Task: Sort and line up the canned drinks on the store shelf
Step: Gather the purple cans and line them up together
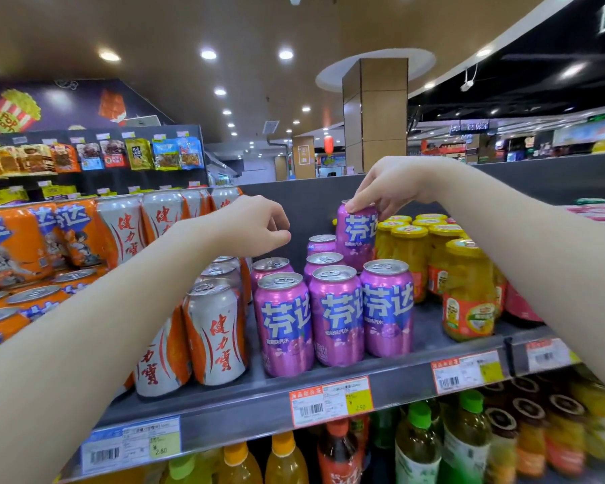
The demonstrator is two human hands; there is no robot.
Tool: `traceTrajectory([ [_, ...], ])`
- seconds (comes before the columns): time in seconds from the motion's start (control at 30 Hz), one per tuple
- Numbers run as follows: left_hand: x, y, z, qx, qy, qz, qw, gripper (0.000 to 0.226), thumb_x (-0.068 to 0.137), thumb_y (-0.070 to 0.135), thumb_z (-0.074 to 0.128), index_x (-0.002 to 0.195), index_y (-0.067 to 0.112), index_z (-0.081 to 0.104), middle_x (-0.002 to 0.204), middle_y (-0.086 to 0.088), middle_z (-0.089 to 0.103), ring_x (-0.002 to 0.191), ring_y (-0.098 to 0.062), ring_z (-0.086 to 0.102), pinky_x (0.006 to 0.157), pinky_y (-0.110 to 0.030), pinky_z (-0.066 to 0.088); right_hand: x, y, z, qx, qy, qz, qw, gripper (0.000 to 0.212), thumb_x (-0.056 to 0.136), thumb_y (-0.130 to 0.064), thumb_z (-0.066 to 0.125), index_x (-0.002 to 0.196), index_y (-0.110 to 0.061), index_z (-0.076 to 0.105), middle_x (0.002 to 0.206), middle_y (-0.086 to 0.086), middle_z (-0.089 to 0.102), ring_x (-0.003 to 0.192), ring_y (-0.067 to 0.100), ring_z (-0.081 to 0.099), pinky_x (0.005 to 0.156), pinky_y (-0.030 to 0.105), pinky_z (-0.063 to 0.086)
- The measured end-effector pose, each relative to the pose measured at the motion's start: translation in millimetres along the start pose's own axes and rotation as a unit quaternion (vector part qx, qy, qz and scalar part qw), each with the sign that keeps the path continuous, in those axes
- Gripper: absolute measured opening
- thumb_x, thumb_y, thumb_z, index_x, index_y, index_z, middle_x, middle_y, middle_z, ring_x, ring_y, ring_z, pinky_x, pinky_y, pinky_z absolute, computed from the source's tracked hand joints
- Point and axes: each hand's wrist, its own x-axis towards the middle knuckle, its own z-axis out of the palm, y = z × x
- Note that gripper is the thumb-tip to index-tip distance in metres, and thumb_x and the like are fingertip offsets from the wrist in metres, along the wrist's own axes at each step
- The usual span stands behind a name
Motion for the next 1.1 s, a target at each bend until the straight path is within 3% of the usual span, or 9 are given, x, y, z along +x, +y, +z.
traceTrajectory([
  [0.2, 27, 11, 3, 0.037, -0.036, 0.002, 0.999, 0.036, 0.099, 0.039, 0.058, 0.131, 0.025, 0.061, 0.118, 0.001, 0.068, 0.102, -0.019, 0.062, 0.089, -0.033, 0.051, -15, 7, 10, -0.081, 0.005, 0.020, 0.996, 0.049, 0.080, -0.047, 0.083, 0.110, -0.009, 0.073, 0.095, 0.003, 0.076, 0.075, 0.017, 0.077, 0.059, 0.026, 0.060],
  [0.43, 52, 18, 16, 0.053, -0.080, 0.029, 0.995, 0.046, 0.099, 0.040, 0.060, 0.142, 0.024, 0.054, 0.131, 0.000, 0.063, 0.105, -0.016, 0.055, 0.092, -0.031, 0.047, -17, 6, 33, -0.110, -0.024, 0.009, 0.994, 0.045, 0.081, -0.041, 0.084, 0.114, -0.013, 0.075, 0.101, -0.001, 0.074, 0.088, 0.015, 0.073, 0.064, 0.025, 0.061],
  [0.57, 63, 20, 22, 0.042, -0.094, 0.041, 0.994, 0.051, 0.098, 0.043, 0.064, 0.144, 0.025, 0.050, 0.133, 0.000, 0.062, 0.110, -0.017, 0.057, 0.095, -0.032, 0.047, -21, 7, 36, -0.089, -0.059, -0.001, 0.994, 0.045, 0.079, -0.031, 0.087, 0.120, -0.017, 0.075, 0.106, -0.003, 0.073, 0.092, 0.015, 0.073, 0.076, 0.029, 0.064],
  [0.63, 66, 22, 25, 0.050, -0.112, 0.052, 0.991, 0.055, 0.097, 0.046, 0.064, 0.145, 0.025, 0.049, 0.134, 0.000, 0.062, 0.108, -0.015, 0.056, 0.094, -0.031, 0.046, -21, 9, 39, -0.089, -0.068, 0.002, 0.994, 0.046, 0.080, -0.030, 0.086, 0.122, -0.016, 0.074, 0.105, -0.002, 0.073, 0.091, 0.016, 0.073, 0.075, 0.029, 0.064],
  [0.93, 81, 33, 36, 0.086, -0.158, 0.081, 0.980, 0.065, 0.099, 0.042, 0.063, 0.156, 0.025, 0.036, 0.150, -0.003, 0.051, 0.135, -0.025, 0.051, 0.106, -0.035, 0.043, -19, 13, 39, -0.109, -0.058, 0.008, 0.992, 0.044, 0.079, -0.038, 0.085, 0.118, -0.019, 0.076, 0.103, -0.004, 0.075, 0.090, 0.014, 0.073, 0.062, 0.022, 0.058],
  [1.1, 91, 33, 37, 0.076, -0.166, 0.081, 0.980, 0.069, 0.097, 0.047, 0.064, 0.156, 0.027, 0.035, 0.154, -0.003, 0.048, 0.139, -0.026, 0.047, 0.111, -0.038, 0.040, -25, 12, 36, -0.108, -0.065, 0.011, 0.992, 0.047, 0.076, -0.043, 0.086, 0.117, -0.022, 0.077, 0.105, -0.004, 0.075, 0.091, 0.016, 0.074, 0.069, 0.027, 0.063],
])
